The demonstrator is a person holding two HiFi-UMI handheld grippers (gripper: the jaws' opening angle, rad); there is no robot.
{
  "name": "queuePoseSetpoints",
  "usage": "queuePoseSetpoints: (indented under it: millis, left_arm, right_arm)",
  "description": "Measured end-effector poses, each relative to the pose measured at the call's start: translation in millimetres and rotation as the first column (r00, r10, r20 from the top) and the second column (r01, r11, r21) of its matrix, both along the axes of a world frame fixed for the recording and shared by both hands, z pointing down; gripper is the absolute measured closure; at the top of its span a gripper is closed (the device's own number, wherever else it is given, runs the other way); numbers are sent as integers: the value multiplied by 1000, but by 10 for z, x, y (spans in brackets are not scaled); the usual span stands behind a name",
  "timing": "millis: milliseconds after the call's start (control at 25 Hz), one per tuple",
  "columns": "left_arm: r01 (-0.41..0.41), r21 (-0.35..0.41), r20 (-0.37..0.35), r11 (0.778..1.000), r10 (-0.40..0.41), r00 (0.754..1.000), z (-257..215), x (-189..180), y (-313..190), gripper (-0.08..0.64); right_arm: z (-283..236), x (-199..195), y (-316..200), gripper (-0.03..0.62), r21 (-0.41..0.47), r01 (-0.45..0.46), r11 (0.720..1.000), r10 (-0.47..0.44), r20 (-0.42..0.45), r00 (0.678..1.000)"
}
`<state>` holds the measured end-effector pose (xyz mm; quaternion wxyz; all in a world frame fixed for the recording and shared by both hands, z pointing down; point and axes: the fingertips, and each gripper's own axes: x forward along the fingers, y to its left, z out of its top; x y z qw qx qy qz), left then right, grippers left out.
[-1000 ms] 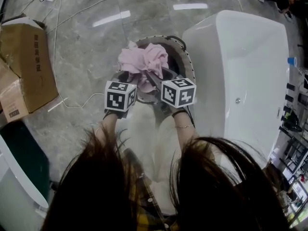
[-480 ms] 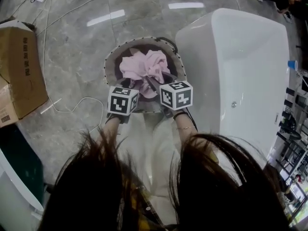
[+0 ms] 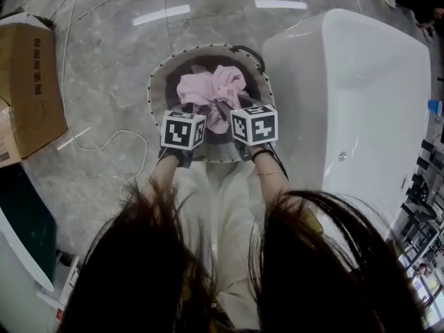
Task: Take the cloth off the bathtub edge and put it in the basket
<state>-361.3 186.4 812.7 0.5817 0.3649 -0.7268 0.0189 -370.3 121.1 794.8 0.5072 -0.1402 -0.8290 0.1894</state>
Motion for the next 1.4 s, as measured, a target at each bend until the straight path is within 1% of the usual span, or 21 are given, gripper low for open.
queuePoseSetpoints:
  millis: [200, 440, 520, 680, 760, 840, 960, 1160, 1240, 1400]
  left_arm:
    - [2, -27, -28, 1000, -3, 1000, 120, -42, -9, 465]
    - [-32, -51, -49, 998, 30, 998, 229, 1, 69, 465]
    - [-39, -65, -61, 997, 35, 998, 265, 13, 138, 476]
    - [-67, -97, -83, 993, 59, 995, 329, 65, 222, 476]
    - [-66, -89, -100, 994, 57, 993, 323, 65, 217, 476]
    - [-52, -72, -105, 996, 44, 994, 289, 31, 199, 476]
    - [-56, -59, -94, 997, 50, 994, 226, -24, 169, 476]
    - [-70, -52, -88, 996, 65, 994, 129, 6, 121, 476]
    - [-65, -46, -85, 997, 61, 994, 77, 18, 103, 476]
    - [-89, -36, -64, 995, 87, 994, -101, 14, 22, 476]
  right_arm:
    - [135, -26, -9, 402, 35, 40, 999, -39, -34, 999]
    - [257, 35, 6, 400, 81, 90, 993, -84, -71, 994]
    - [290, 56, 25, 400, 98, 105, 990, -98, -80, 992]
    - [343, 98, 18, 400, 122, 110, 986, -97, -109, 989]
    - [355, 121, 12, 400, 121, 113, 986, -97, -128, 987]
    - [343, 133, 2, 400, 136, 129, 982, -112, -128, 986]
    - [318, 133, 3, 400, 142, 135, 981, -118, -128, 985]
    - [245, 135, 12, 400, 144, 134, 980, -114, -143, 983]
    - [178, 123, 14, 400, 151, 136, 979, -115, -142, 983]
    - [-31, 96, -3, 400, 163, 128, 978, -107, -131, 986]
